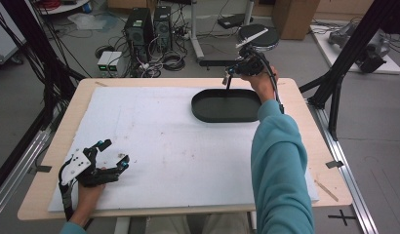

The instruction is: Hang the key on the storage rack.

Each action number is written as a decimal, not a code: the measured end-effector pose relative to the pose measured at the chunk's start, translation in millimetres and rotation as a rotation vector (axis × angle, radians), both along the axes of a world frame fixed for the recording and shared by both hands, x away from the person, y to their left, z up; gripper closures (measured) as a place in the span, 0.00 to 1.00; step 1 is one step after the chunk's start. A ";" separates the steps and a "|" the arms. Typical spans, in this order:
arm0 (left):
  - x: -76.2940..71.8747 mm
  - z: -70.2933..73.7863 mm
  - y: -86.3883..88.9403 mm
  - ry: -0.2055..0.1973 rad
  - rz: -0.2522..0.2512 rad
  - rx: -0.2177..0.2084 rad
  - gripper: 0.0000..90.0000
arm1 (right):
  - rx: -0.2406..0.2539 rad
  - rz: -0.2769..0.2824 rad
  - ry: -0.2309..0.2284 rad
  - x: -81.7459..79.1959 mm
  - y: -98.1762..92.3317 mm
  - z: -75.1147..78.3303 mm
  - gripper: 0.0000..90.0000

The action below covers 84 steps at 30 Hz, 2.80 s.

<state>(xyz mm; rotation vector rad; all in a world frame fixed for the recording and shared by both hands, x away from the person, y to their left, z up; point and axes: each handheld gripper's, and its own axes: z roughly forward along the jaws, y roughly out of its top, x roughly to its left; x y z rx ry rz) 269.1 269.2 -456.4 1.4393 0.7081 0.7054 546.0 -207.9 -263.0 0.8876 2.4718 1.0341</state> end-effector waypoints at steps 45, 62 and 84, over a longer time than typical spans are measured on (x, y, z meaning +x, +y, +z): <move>0.0 0.0 0.1 0.000 0.000 0.001 0.14 | -0.024 -0.020 -0.071 11.6 -2.6 -9.1 0.95; -0.1 0.1 0.0 -0.003 0.000 0.006 0.14 | -0.091 -0.080 -0.126 10.5 -1.4 -10.9 0.71; -0.1 0.1 0.1 -0.003 -0.001 0.008 0.14 | -0.154 -0.107 -0.168 6.3 -0.4 -10.1 0.49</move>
